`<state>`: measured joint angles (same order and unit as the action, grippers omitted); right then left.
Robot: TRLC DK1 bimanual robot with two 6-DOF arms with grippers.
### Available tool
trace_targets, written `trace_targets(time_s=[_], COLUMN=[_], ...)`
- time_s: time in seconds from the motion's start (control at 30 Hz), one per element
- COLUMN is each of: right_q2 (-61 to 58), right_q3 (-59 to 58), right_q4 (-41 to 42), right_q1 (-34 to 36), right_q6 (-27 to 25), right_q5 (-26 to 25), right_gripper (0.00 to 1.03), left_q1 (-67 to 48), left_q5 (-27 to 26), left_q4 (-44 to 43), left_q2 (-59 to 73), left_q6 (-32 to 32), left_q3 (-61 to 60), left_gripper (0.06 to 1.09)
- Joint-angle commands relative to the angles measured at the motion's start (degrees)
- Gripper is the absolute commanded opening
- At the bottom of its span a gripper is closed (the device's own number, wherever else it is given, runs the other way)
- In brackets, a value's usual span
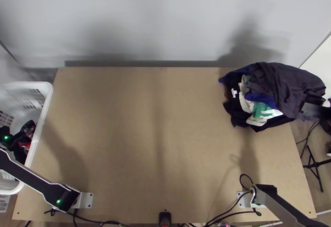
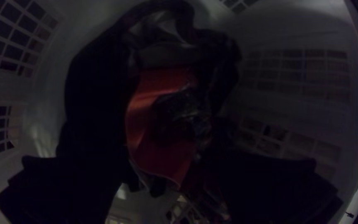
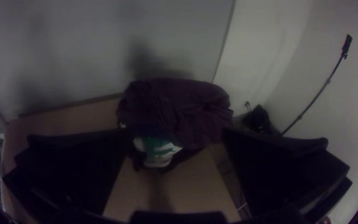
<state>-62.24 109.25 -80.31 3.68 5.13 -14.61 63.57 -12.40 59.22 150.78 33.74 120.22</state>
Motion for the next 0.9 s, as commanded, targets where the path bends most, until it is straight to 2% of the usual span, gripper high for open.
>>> trace_targets(time_s=[0.0,0.07,0.13,0.17,0.2,0.4,0.47,0.53,0.7,0.87], right_q2=[-1.92,-2.54,-3.15,-3.50,-3.68,-4.30,-4.47,-4.56,-4.56,-4.56], right_q3=[1.84,2.19,2.81,3.16,3.34,3.42,3.51,3.42,3.42,2.54], right_q4=[-0.02,0.07,0.07,0.07,0.07,0.16,0.24,0.24,0.16,0.07], right_q1=[0.01,0.01,-0.08,-0.08,-0.08,-0.08,-0.08,-0.26,-0.61,-0.78], right_q6=[-0.03,-0.03,-0.03,-0.03,-0.03,-0.03,-0.03,-0.03,-0.03,0.15], right_q5=[0.02,0.02,0.02,0.02,0.02,0.02,0.02,0.02,0.29,1.60], right_gripper=[0.98,0.98,0.98,0.98,0.98,0.98,0.98,0.98,0.98,0.98], left_q1=[-1.26,-1.78,-2.05,-2.05,-2.05,-1.34,-1.26,-1.17,-0.38,0.59], left_q5=[0.01,-0.08,-0.16,-0.69,-1.04,-4.30,-5.35,-8.87,-11.50,-21.26], left_q4=[-0.51,-0.51,-0.51,-0.42,0.02,2.48,6.61,10.30,12.15,15.13], left_q2=[3.03,3.47,3.91,4.08,4.17,4.35,4.35,2.50,-7.08,-20.17], left_q6=[-1.92,-2.36,-3.06,-3.41,-3.41,-2.97,-2.97,-2.89,-3.15,-6.84], left_q3=[2.65,2.82,3.09,3.17,3.09,3.44,5.99,8.18,8.18,8.18], left_gripper=[0.91,0.73,0.44,0.37,0.36,0.09,0.09,0.09,0.09,0.09])
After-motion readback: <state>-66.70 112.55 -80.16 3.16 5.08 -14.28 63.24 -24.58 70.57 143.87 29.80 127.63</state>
